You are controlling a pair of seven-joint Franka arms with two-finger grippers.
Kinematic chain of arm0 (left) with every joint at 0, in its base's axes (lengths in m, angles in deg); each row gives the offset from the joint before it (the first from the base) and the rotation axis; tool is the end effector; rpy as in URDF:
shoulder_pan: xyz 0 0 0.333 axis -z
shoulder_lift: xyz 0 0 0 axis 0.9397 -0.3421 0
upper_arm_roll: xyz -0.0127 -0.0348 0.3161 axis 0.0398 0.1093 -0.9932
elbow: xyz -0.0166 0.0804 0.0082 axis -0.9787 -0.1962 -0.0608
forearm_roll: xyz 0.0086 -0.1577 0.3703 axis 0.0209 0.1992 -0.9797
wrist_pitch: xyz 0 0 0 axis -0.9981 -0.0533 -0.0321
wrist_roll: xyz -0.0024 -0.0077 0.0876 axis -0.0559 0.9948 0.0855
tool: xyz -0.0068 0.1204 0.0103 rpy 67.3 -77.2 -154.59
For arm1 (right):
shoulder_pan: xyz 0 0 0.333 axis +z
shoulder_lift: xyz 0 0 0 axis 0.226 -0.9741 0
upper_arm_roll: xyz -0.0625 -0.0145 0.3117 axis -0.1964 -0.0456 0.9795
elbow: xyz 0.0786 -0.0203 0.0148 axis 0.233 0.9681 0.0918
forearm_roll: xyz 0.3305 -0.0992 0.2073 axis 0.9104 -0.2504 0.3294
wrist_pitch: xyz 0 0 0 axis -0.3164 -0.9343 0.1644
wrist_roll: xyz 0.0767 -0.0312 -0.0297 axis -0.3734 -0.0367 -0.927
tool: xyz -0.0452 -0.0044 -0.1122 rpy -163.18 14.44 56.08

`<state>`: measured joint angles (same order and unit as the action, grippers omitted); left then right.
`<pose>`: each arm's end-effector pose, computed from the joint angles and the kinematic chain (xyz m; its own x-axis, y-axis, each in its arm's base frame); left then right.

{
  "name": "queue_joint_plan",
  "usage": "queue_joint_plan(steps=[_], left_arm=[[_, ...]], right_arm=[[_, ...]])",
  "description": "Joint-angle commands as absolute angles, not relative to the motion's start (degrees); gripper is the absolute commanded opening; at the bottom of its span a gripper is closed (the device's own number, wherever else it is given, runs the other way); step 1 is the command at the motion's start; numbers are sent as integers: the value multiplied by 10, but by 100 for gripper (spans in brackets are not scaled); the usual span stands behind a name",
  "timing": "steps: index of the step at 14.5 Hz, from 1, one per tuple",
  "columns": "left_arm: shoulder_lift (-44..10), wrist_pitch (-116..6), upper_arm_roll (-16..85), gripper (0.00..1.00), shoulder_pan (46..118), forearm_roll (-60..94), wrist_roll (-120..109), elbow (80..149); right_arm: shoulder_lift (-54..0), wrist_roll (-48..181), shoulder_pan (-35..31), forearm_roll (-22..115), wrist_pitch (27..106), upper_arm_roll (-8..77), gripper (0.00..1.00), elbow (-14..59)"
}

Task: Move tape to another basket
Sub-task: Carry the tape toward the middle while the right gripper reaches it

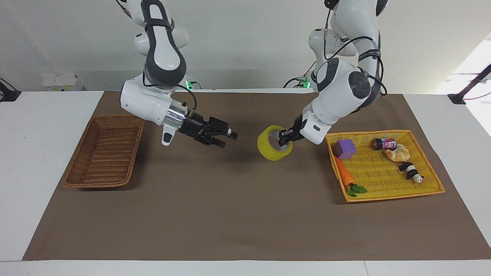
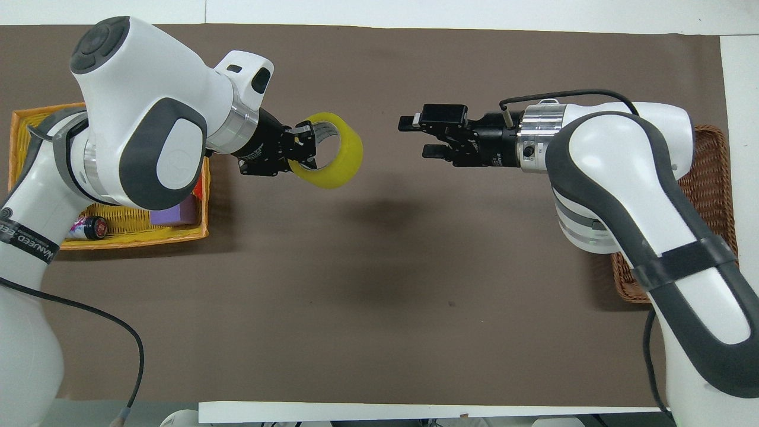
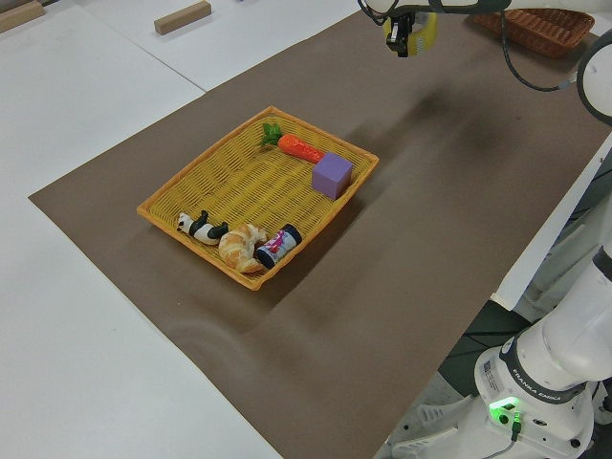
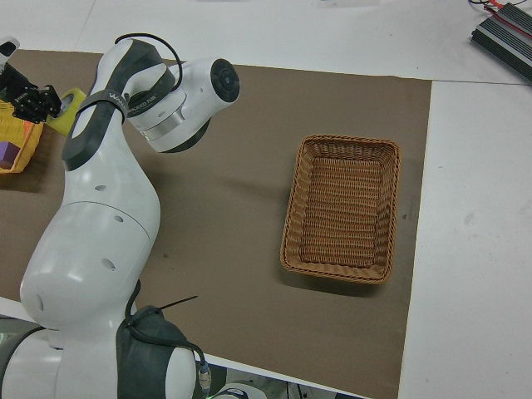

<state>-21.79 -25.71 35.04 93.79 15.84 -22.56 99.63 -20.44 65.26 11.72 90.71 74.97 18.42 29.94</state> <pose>0.5644 -0.3273 0.4522 0.9517 0.1862 -0.2441 0.2605 -0.9104 0.3214 0.5915 0.2224 0.4293 0.9575 -0.2593 -0.1267 -0.2350 -0.4455 -0.8639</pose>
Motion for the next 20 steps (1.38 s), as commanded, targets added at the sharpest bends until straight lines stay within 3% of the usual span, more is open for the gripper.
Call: queue_joint_plan(steps=[1, 9, 18, 20], left_arm=[[-198, -259, 342, 0, 946, 157, -228, 1015], [-198, -261, 342, 0, 962, 155, -228, 1012], [-197, -259, 343, 0, 965, 143, -227, 1014], [-197, -259, 343, 0, 965, 143, -227, 1014]], right_arm=[[-190, 648, 135, 943, 778, 182, 100, 327], [-215, 648, 206, 989, 867, 182, 100, 319], [-217, 647, 223, 992, 883, 183, 100, 313], [-217, 645, 223, 991, 884, 183, 96, 314]])
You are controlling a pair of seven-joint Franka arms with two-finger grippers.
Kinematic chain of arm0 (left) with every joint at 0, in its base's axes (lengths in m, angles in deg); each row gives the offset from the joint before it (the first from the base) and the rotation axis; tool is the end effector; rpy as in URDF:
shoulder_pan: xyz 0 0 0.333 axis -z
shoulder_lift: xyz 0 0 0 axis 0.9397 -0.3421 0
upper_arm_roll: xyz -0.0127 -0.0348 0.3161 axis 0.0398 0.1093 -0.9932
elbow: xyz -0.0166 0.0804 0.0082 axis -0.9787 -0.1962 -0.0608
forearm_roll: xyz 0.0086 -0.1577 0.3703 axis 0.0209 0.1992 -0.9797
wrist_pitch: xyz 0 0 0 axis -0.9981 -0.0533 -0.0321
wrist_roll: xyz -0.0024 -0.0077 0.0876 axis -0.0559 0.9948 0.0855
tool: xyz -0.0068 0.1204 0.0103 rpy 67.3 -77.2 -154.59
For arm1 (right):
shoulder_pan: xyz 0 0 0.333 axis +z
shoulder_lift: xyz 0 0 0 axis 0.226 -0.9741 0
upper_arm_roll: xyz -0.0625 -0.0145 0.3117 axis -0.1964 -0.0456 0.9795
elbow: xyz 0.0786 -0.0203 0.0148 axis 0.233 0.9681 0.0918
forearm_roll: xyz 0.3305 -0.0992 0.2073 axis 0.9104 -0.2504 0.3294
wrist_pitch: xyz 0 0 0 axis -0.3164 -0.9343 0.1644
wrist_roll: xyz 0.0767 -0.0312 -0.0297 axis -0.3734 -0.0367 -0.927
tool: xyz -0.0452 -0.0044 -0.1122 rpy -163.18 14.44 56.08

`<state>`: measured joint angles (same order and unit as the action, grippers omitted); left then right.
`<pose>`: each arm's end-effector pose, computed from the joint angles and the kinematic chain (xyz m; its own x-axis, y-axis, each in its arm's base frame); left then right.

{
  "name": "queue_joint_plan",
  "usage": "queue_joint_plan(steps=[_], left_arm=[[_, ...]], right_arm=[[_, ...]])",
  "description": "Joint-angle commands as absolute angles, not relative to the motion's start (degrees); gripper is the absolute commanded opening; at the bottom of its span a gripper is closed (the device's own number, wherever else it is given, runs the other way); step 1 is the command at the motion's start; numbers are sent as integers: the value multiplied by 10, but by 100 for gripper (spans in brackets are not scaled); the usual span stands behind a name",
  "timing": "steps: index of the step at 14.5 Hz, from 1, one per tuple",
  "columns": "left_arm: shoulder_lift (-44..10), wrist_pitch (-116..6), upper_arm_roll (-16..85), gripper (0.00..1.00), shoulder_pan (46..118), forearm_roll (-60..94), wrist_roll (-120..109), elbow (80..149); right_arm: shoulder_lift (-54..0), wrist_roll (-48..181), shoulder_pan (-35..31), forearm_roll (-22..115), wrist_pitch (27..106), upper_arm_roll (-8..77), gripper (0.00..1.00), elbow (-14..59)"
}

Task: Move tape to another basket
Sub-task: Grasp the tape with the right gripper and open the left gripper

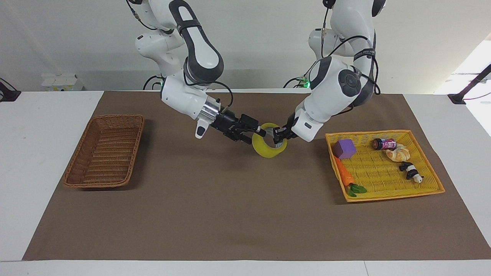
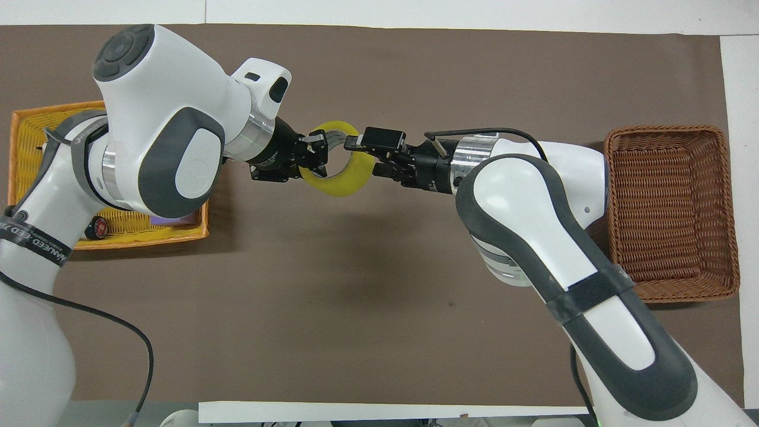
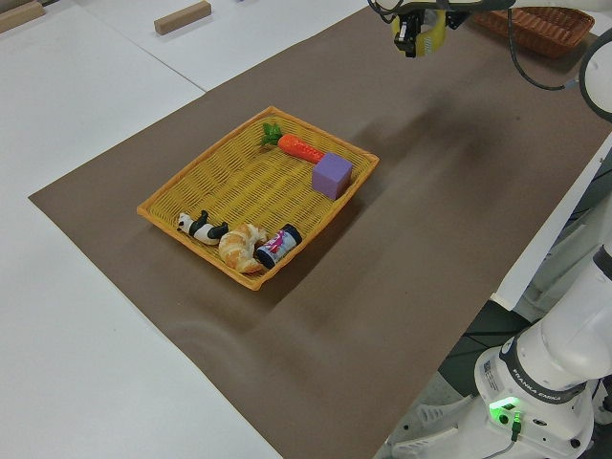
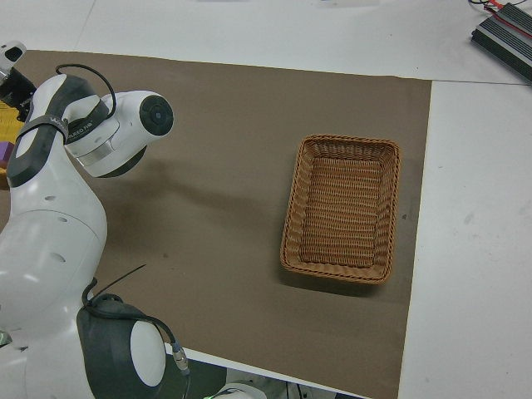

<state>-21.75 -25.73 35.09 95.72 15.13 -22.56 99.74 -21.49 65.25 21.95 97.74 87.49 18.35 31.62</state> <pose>0.5528 -0.3455 0.4514 0.9594 0.1519 -0.2378 0.2237 -0.9231 0.3129 0.5622 0.2988 0.4089 0.9380 -0.3254 -0.1195 -0.2608 -0.4350 -0.8618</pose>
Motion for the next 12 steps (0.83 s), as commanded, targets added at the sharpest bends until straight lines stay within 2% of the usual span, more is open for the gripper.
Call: queue_joint_plan(steps=[1, 4, 6, 8, 9, 10, 12], left_arm=[[-197, -260, 343, 0, 965, 143, -227, 1014], [-196, -262, 343, 0, 967, 143, -226, 1016], [-196, -262, 343, 0, 967, 143, -227, 1017], [-196, -262, 343, 0, 967, 143, -227, 1017], [-197, -262, 343, 0, 967, 143, -227, 1017], [-196, -262, 343, 0, 967, 143, -227, 1017], [-196, -263, 343, 0, 967, 143, -228, 1016]], right_arm=[[-217, 645, 223, 991, 884, 183, 92, 313], [-217, 645, 224, 991, 885, 183, 78, 314], [-217, 645, 224, 991, 885, 183, 54, 314], [-217, 646, 224, 991, 885, 183, 15, 314], [-217, 646, 224, 991, 885, 183, 4, 314], [-217, 645, 224, 991, 885, 183, 0, 314], [-217, 644, 224, 990, 885, 183, 0, 314]])
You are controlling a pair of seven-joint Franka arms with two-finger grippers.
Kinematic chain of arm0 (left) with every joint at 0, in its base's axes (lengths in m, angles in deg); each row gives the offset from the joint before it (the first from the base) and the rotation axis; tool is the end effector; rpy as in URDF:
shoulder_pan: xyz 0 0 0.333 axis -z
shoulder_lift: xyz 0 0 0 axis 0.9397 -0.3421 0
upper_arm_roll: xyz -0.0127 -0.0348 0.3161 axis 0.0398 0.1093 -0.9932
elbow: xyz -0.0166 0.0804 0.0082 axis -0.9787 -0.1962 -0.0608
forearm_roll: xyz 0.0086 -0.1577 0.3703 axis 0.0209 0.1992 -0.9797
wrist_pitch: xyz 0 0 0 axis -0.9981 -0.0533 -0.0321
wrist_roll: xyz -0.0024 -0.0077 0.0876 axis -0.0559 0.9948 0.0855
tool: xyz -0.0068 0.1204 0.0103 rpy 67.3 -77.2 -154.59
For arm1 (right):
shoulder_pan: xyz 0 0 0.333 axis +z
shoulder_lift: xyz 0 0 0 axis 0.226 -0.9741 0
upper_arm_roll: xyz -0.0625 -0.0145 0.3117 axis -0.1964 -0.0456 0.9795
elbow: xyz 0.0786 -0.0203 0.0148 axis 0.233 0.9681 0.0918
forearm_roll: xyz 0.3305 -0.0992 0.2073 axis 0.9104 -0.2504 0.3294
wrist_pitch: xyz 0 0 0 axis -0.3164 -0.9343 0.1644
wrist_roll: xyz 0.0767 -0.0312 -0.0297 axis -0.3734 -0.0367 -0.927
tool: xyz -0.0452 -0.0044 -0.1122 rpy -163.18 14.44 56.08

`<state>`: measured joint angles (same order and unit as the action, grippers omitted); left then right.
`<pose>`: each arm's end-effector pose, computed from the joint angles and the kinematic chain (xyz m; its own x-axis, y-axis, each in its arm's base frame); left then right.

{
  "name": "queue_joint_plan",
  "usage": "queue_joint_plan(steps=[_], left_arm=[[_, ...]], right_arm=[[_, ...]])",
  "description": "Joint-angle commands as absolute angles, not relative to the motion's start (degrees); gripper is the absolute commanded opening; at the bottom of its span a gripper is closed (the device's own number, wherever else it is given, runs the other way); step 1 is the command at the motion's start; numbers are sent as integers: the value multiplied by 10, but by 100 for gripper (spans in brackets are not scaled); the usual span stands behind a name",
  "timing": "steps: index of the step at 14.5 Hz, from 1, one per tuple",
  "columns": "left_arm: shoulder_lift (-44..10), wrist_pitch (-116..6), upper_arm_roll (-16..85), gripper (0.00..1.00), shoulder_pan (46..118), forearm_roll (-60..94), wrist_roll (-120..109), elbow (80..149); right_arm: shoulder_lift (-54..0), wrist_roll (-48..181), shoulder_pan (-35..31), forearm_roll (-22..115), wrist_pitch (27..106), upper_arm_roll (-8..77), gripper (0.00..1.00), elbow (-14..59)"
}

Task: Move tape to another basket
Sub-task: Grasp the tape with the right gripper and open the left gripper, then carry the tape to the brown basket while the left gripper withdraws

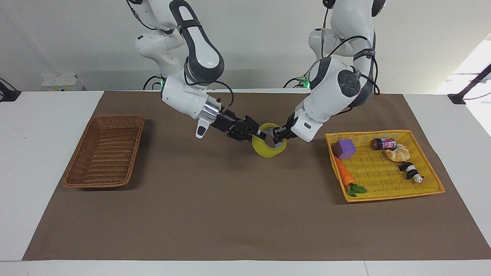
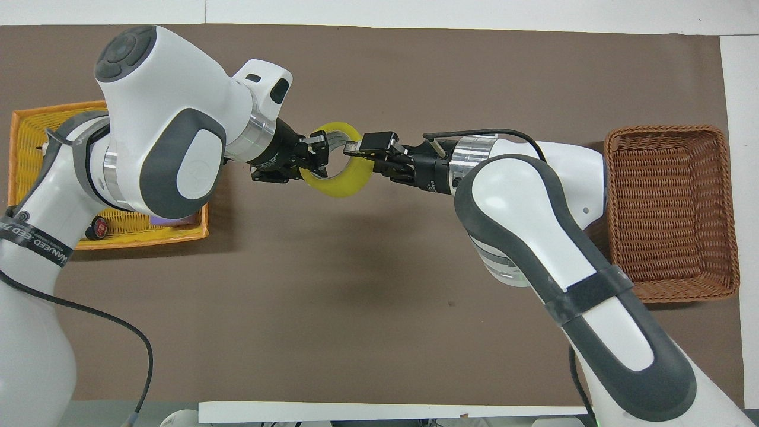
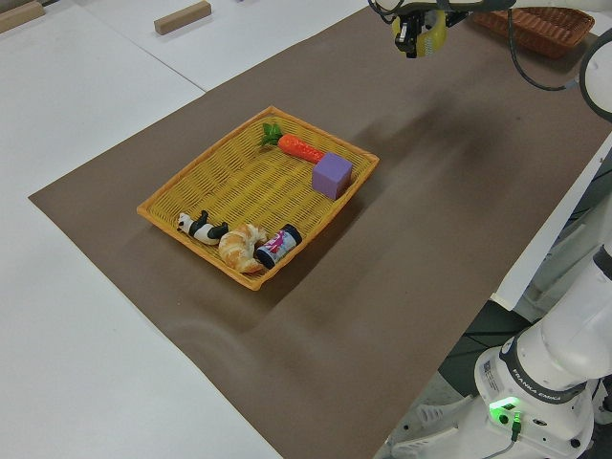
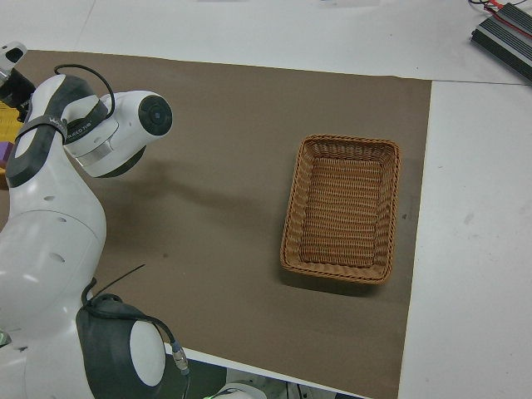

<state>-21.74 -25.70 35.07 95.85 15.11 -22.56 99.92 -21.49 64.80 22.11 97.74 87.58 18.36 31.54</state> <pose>0.5515 -0.3463 0.4499 0.9590 0.1502 -0.2402 0.2225 -0.9242 0.3104 0.5618 0.3005 0.4096 0.9407 -0.3204 -0.1111 -0.2511 -0.4380 -0.8632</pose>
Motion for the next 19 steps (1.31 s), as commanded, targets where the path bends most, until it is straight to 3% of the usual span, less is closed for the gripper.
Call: queue_joint_plan(steps=[1, 2, 3, 4, 5, 8, 11, 15, 19], left_arm=[[-196, -258, 342, 0, 967, 143, -228, 1014], [-197, -257, 342, 6, 967, 143, -228, 1013], [-197, -257, 343, 32, 968, 143, -229, 1010], [-199, -258, 342, 88, 969, 140, -231, 1003], [-198, -253, 342, 100, 978, 108, -231, 990], [-189, -201, 339, 100, 969, 65, -224, 946], [-171, -178, 320, 100, 914, 40, -185, 932], [-169, -153, 318, 100, 817, -9, -48, 932], [-169, -159, 312, 100, 746, -61, 38, 934]], right_arm=[[-217, 644, 224, 990, 885, 183, 0, 314], [-217, 644, 224, 989, 885, 183, 0, 314], [-217, 644, 223, 989, 885, 183, 0, 314], [-217, 644, 223, 989, 885, 183, 0, 314], [-217, 644, 223, 989, 884, 183, 0, 314], [-217, 643, 220, 984, 879, 183, 0, 313], [-217, 619, 195, 958, 859, 179, 0, 313], [-216, 595, 34, 797, 685, 178, 0, 276], [-213, 506, -140, 761, 535, 177, 0, 261]])
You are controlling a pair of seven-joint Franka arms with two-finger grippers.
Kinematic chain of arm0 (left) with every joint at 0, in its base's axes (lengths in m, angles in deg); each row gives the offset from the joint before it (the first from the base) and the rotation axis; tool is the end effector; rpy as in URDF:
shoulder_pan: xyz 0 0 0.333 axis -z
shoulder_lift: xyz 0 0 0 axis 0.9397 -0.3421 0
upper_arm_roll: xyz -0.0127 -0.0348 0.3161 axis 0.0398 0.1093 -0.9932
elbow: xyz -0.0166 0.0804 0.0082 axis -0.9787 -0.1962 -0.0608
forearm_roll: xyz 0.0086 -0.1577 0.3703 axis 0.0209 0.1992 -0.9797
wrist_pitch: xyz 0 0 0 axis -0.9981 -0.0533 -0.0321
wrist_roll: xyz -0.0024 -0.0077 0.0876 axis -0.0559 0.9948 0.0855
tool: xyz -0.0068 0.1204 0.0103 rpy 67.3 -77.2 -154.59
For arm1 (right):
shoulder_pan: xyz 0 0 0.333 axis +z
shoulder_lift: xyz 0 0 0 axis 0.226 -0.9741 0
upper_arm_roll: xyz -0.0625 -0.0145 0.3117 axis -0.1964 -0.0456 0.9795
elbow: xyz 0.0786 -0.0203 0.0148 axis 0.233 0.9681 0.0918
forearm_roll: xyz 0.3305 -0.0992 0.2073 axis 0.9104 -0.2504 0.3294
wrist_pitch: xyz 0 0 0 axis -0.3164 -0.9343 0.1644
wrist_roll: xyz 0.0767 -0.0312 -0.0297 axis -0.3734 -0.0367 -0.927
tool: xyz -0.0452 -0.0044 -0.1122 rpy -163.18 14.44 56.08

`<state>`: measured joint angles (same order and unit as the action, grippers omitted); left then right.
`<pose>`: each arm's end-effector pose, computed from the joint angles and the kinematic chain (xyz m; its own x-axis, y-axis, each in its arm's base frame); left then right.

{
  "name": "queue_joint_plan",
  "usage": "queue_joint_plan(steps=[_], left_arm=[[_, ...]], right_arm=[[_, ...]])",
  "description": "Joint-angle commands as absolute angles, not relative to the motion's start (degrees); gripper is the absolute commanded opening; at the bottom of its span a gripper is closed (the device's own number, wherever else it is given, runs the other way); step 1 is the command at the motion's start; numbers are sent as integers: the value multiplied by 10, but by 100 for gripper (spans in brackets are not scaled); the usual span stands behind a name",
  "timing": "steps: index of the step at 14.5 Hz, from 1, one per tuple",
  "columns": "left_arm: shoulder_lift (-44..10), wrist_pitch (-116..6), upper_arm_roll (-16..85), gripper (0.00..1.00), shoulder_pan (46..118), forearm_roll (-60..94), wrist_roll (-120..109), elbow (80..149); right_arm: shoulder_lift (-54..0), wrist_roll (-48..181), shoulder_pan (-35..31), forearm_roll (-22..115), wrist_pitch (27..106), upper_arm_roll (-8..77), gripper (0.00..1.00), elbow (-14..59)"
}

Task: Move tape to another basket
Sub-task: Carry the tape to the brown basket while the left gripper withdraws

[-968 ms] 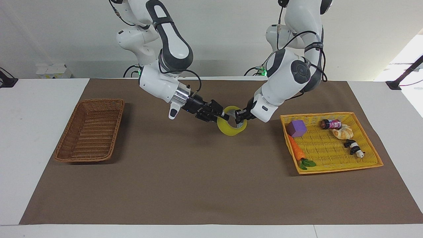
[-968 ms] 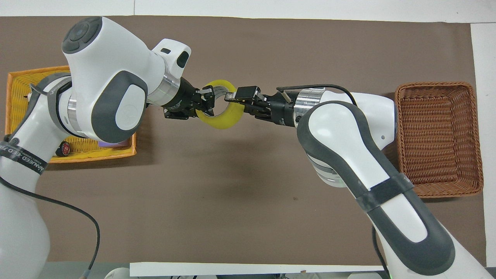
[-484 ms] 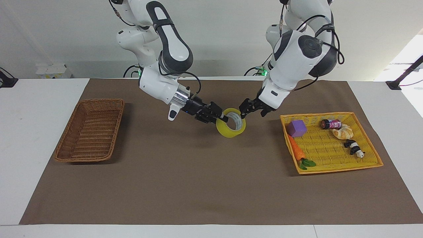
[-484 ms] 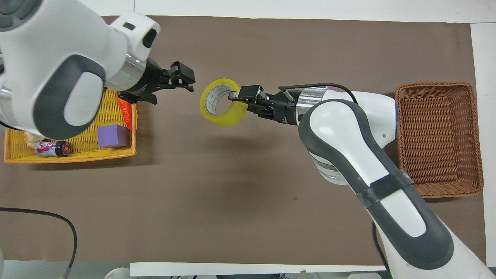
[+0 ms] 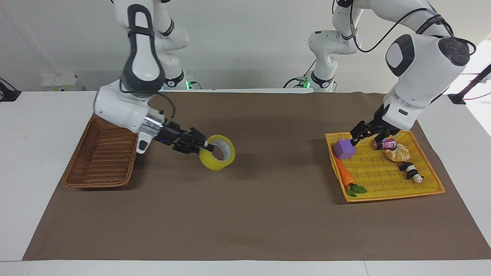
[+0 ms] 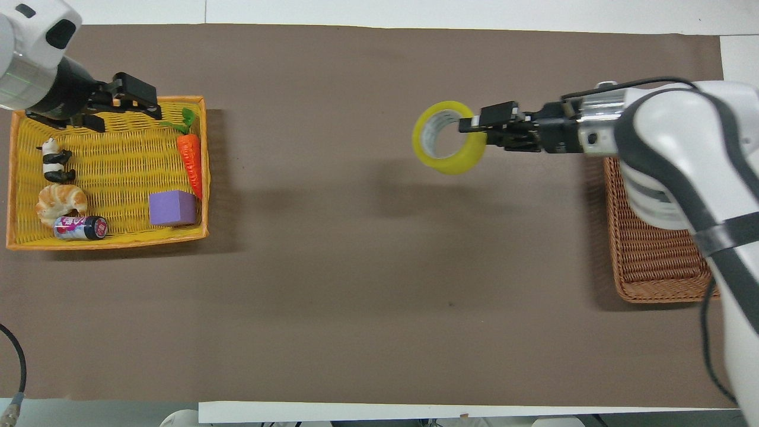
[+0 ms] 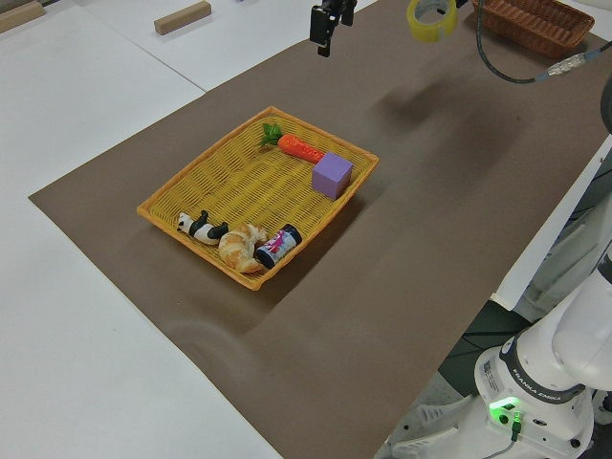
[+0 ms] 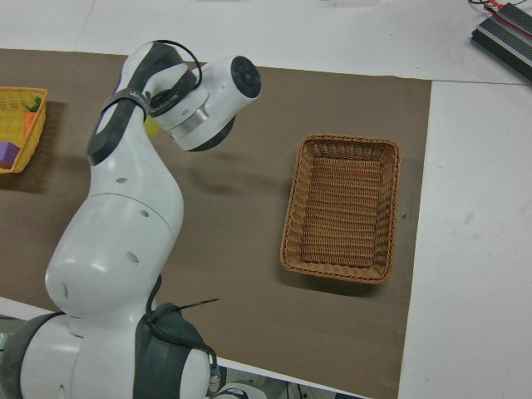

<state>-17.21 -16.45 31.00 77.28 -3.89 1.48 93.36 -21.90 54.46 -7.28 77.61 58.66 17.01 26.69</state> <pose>0.6266 -0.0831 0.5352 0.9990 0.0434 0.0120 0.0423 -0.9960 0.0793 0.6179 0.0341 0.4252 0.9826 -0.1850 -0.0185 -0.1207 -0.5585 -0.8207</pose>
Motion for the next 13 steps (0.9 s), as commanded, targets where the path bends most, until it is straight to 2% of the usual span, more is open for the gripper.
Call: queue_joint_plan(steps=[1, 3, 6, 9, 13], left_arm=[[-168, -163, 313, 100, 724, -61, 38, 940], [-167, -168, 312, 100, 704, -60, 30, 943], [-167, -173, 314, 100, 711, -61, 35, 944], [-163, -172, 316, 100, 708, -62, 33, 941], [-105, -110, 316, 100, 713, -81, 31, 937]], right_arm=[[-214, 493, -184, 737, 502, 177, 0, 249], [-219, 459, -279, 651, 425, 178, 0, 213], [-227, 377, -374, 605, 387, 177, 0, 216], [-261, 318, -400, 596, 378, 177, 0, 217], [-291, 270, -395, 597, 413, 178, 0, 235]])
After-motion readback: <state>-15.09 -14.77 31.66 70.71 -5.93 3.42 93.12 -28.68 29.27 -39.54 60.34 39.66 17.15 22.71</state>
